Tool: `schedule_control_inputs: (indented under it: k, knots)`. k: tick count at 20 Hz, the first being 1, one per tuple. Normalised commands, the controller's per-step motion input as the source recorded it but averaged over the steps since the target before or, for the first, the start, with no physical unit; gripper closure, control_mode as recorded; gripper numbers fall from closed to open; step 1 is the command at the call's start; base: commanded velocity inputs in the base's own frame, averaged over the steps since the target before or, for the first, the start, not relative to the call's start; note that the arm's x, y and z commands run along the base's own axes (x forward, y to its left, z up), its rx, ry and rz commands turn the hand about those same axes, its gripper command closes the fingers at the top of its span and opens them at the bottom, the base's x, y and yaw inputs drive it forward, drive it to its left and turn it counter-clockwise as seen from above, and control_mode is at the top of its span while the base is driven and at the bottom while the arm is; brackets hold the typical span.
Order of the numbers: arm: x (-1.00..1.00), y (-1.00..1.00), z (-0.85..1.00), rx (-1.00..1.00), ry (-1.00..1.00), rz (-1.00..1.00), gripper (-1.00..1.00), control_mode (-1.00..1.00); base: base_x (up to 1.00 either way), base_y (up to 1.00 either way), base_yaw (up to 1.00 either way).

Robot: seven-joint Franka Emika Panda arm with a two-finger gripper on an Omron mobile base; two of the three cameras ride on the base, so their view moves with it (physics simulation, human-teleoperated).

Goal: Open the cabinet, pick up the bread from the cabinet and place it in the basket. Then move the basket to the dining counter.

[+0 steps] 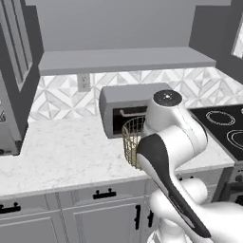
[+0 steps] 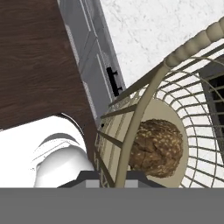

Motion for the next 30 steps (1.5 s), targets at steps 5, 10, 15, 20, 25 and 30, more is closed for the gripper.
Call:
schedule_control_inputs:
  k: [5, 10, 15, 20, 25, 30]
  knots:
    - [0.0, 0.0, 0.0, 0.0, 0.0, 0.0, 1.0, 1.0, -1.0, -0.08, 0.04]
    - [0.0, 0.0, 0.0, 0.0, 0.0, 0.0, 1.0, 1.0, -1.0, -0.14, 0.6]
    - [0.0, 0.0, 0.0, 0.0, 0.0, 0.0, 1.0, 1.0, -0.93, -0.29, 0.85]
    - [0.0, 0.0, 0.0, 0.0, 0.0, 0.0, 1.0, 1.0, -0.59, -0.19, 0.99]
    - [0.0, 0.0, 0.0, 0.0, 0.0, 0.0, 1.0, 1.0, -0.38, -0.12, 1.0]
    - [0.0, 0.0, 0.0, 0.0, 0.0, 0.0, 1.0, 1.0, -0.29, -0.03, 1.0]
